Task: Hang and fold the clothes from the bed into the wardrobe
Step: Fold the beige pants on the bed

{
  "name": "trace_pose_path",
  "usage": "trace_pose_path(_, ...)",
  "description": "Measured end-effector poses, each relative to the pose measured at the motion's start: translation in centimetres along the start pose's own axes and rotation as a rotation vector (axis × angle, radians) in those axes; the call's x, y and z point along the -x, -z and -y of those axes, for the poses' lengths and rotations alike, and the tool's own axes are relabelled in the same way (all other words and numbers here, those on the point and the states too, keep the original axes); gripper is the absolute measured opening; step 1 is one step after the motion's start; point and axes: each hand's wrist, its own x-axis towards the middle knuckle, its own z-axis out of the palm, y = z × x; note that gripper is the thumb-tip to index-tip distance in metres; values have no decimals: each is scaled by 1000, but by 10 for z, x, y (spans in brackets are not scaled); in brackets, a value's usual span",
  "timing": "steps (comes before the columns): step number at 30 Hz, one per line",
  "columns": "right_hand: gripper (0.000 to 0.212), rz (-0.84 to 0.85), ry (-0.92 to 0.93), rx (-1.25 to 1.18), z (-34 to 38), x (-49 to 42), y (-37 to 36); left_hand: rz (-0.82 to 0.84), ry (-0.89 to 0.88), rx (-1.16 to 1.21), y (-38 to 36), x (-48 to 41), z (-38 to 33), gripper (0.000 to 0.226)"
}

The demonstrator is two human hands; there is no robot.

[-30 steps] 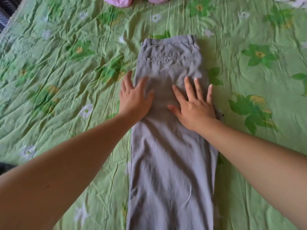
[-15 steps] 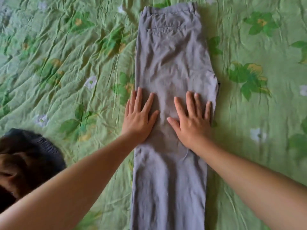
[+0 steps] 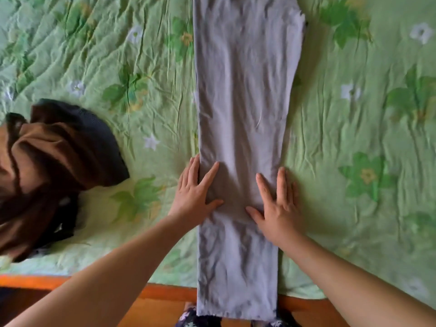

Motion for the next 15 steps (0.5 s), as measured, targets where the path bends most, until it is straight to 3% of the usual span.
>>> trace_pose_path(4,63,43,-143,-315,2,34,7,-36,181,402,-14,49,1,71)
trace_pose_path(6,52,174,-238,-521,0,38,15,-35,272,581,-16,64,2,59)
trace_pose_path(8,51,342,-275,-713,-6,40,25,49,300,690,-17,75,8,64)
trace_pose_path(10,59,578,-361,-863,-13,47,32,174,152,570,-15,85,14,66)
trace_pose_path(12,66,804,-398,-840,-22,61,34,172,-119,266,-12,93,17,53)
trace_pose_path(13,67,814,-309,-726,-26,68,34,97,-269,70,-13,97,21,47)
trace_pose_path(15,64,574,79,-366,-33,74,34,-50,-448,-175,-16,102,28,37)
